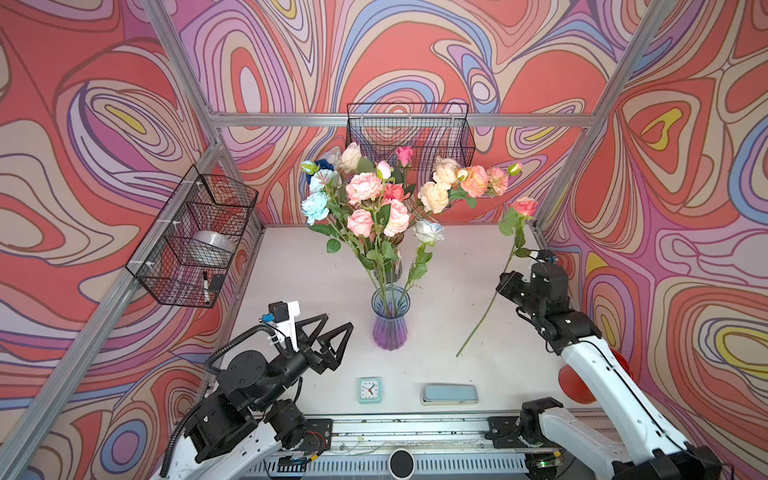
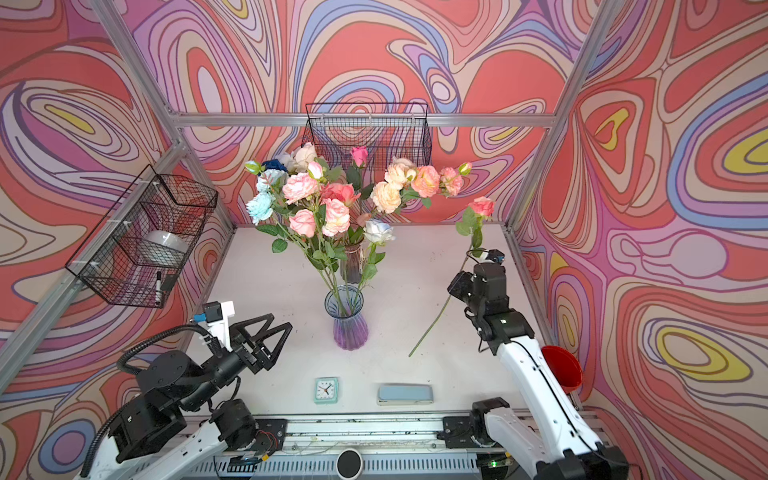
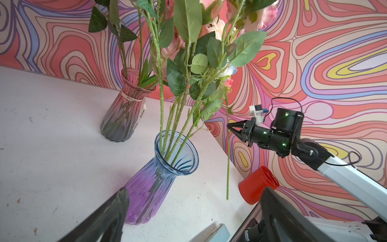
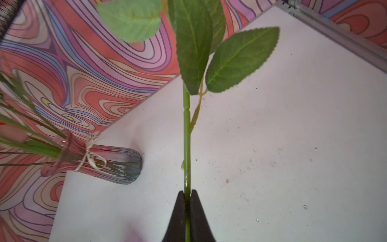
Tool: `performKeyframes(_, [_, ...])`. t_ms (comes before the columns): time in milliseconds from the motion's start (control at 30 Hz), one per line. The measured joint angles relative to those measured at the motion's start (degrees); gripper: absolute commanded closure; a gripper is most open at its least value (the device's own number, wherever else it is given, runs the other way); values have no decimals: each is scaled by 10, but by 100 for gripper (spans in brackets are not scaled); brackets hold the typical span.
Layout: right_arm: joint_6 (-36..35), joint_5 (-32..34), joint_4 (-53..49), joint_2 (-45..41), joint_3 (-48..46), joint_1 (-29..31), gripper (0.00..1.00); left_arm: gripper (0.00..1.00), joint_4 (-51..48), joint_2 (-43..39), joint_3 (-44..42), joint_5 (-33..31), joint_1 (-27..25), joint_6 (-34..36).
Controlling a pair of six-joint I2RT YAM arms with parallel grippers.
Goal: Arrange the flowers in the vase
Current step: 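Lift the pink rose upward with the right gripper, then carry the pink rose over the vase and lower its stem in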
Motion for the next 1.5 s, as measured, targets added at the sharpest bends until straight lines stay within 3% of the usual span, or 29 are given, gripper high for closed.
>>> performKeyframes(367, [-16, -57, 30, -82, 114, 0, 100, 0, -2, 0, 2, -9, 0, 0])
performKeyframes(567, [-19, -141, 103, -58, 155, 5, 100, 0, -4, -1, 2, -12, 0, 0])
performKeyframes(633, [-22, -151, 130, -36, 169, 35, 100, 0, -7, -2, 2, -13, 0, 0])
performKeyframes(833, [-112, -72, 175, 46, 213, 287, 100, 0, -15, -6, 3, -18, 0, 0])
performKeyframes(933, [-153, -34, 220, 76, 213, 358, 100, 0, -20, -9, 5, -21, 0, 0])
performKeyframes(1200, [-280, 85, 421, 131, 187, 456, 100, 0, -27, -17, 13, -29, 0, 0])
performKeyframes(1500, [-388, 180, 553, 197, 160, 462, 100, 0, -30, -21, 14, -31, 0, 2])
